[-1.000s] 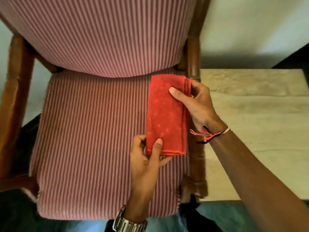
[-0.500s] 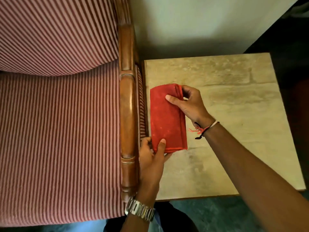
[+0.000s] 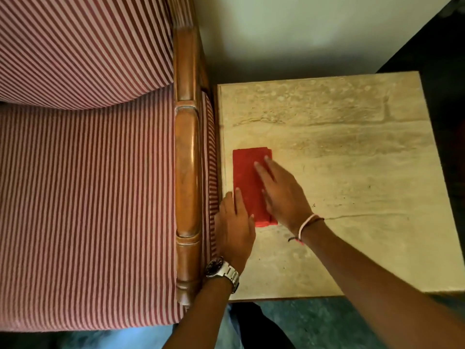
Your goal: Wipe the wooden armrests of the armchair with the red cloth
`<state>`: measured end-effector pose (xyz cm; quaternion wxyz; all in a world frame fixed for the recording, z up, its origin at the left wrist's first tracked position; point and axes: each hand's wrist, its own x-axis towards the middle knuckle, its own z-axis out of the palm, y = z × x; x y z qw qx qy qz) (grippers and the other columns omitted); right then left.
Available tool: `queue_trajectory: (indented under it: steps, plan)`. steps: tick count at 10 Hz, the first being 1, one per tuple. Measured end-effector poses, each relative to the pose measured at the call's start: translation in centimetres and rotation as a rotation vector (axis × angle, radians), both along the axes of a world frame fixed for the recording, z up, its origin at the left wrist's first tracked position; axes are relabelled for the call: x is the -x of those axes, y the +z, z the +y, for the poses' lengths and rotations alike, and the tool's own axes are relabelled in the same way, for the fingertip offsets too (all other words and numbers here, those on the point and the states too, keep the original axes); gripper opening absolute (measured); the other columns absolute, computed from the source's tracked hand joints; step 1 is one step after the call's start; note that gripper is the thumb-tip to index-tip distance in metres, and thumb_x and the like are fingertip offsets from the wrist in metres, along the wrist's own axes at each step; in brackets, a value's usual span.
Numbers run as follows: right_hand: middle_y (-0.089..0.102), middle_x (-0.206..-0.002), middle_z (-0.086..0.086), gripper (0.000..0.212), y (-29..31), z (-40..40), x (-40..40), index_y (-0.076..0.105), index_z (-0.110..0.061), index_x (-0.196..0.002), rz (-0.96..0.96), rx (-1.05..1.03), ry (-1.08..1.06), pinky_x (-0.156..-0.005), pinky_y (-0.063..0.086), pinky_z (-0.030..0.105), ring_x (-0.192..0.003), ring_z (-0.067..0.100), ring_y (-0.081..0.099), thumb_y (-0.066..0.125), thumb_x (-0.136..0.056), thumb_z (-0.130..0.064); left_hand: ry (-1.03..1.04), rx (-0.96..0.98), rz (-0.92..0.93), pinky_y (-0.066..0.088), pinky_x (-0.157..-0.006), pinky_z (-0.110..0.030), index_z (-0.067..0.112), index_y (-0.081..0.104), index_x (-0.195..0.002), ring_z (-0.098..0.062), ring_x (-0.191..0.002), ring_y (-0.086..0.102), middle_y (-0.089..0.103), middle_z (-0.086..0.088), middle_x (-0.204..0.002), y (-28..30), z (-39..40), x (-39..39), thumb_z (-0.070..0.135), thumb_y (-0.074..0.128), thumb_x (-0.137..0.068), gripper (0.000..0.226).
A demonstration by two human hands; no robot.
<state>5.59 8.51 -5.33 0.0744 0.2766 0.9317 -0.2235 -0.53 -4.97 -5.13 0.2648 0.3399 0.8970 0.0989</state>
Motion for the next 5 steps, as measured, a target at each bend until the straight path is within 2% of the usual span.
queue_trajectory:
  steps: [1, 2, 3, 4, 5]
  plan:
    - [0.01, -0.172, 0.021, 0.083, -0.7, -2.6, -0.9, 0.011, -0.008, -0.164, -0.17, 0.025, 0.038, -0.132, 0.022, 0.044, -0.16, 0.036, 0.018, 0.062, -0.1, -0.022, -0.202, 0.091, -0.014, 0.019, -0.129, -0.04, 0.006, 0.001, -0.16, -0.027, -0.159, 0.007, 0.001, -0.016, -0.171, -0.1, 0.1, 0.4, 0.014, 0.044, -0.104, 0.072]
    - [-0.006, -0.174, 0.017, 0.089, -1.3, -3.9, -1.3, -0.002, -0.01, -0.164, -0.274, 0.047, 0.035, -0.133, 0.017, 0.042, -0.163, 0.031, 0.001, 0.059, -0.102, -0.029, -0.302, 0.147, -0.096, 0.014, -0.13, -0.037, 0.005, -0.007, -0.159, -0.024, -0.159, -0.006, -0.013, -0.013, -0.17, -0.2, 0.2, 1.3, 0.005, 0.046, -0.101, 0.079]
    - [-0.005, -0.174, 0.018, 0.084, -0.8, -3.6, -0.4, 0.001, -0.008, -0.164, -0.309, 0.058, 0.024, -0.133, 0.018, 0.042, -0.163, 0.032, 0.003, 0.055, -0.104, -0.032, -0.37, 0.212, -0.142, 0.014, -0.13, -0.038, 0.004, -0.006, -0.159, -0.025, -0.159, -0.006, -0.015, -0.013, -0.17, 0.4, 0.7, 2.5, 0.006, 0.048, -0.101, 0.08]
    - [-0.001, -0.174, 0.018, 0.083, 1.2, -2.9, 0.7, 0.004, -0.011, -0.164, -0.349, 0.069, 0.02, -0.132, 0.019, 0.041, -0.163, 0.031, 0.007, 0.056, -0.102, -0.031, -0.357, 0.215, -0.211, 0.014, -0.13, -0.037, 0.006, -0.006, -0.16, -0.024, -0.159, -0.002, -0.01, -0.014, -0.17, 2.2, 1.7, 3.6, 0.019, 0.055, -0.101, 0.086]
    - [0.0, -0.174, 0.018, 0.08, 3.8, -1.9, 2.0, 0.003, -0.015, -0.165, -0.27, 0.027, -0.026, -0.13, 0.023, 0.043, -0.162, 0.032, 0.01, 0.051, -0.102, -0.03, -0.345, 0.105, -0.165, 0.01, -0.13, -0.037, 0.007, -0.006, -0.16, -0.025, -0.159, -0.001, -0.007, -0.013, -0.171, 4.9, 3.3, 5.3, 0.029, 0.052, -0.101, 0.085]
